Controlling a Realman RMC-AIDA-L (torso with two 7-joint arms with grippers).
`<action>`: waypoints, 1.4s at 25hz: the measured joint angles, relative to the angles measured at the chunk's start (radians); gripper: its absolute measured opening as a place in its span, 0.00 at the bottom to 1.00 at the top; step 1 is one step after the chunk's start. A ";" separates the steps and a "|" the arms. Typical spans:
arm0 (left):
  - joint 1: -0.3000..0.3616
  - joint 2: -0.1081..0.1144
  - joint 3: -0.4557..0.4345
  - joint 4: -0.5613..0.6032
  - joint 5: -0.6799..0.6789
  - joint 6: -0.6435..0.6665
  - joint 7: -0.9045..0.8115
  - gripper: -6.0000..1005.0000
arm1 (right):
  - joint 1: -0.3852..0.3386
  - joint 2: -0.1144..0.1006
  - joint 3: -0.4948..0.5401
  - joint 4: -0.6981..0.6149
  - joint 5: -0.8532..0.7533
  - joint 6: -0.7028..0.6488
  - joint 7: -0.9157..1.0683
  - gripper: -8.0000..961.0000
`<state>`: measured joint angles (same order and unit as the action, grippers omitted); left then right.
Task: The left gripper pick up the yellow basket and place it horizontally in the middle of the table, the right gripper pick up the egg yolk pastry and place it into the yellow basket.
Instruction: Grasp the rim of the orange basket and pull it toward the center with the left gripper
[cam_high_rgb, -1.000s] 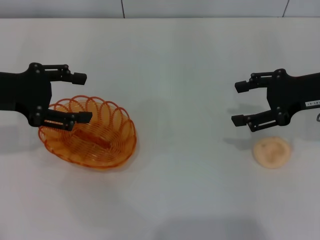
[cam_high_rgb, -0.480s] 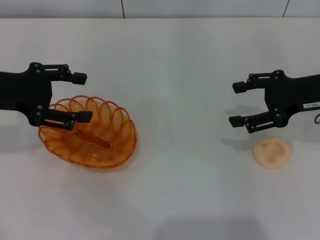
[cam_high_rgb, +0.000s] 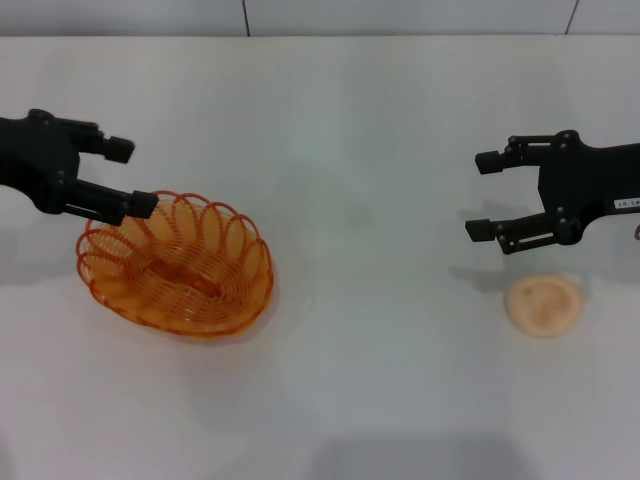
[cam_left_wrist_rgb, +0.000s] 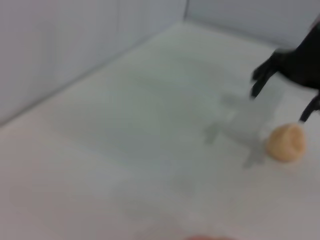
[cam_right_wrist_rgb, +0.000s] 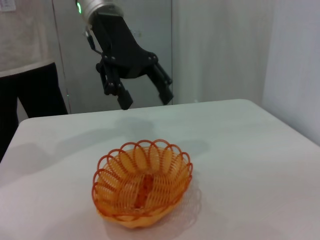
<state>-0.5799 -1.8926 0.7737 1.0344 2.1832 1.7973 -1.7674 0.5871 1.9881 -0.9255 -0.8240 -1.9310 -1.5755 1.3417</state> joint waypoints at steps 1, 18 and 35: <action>-0.012 -0.004 0.000 0.031 0.046 0.016 -0.056 0.85 | 0.000 0.000 0.002 0.000 0.000 0.002 -0.004 0.88; -0.169 -0.040 0.130 0.074 0.571 -0.048 -0.497 0.85 | 0.009 0.013 0.004 -0.001 0.000 0.005 -0.024 0.88; -0.168 -0.087 0.122 -0.129 0.561 -0.287 -0.443 0.85 | 0.005 0.014 0.004 0.000 0.000 0.006 -0.026 0.88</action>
<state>-0.7480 -1.9799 0.8955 0.9059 2.7442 1.5105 -2.2104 0.5920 2.0019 -0.9219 -0.8243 -1.9313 -1.5695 1.3161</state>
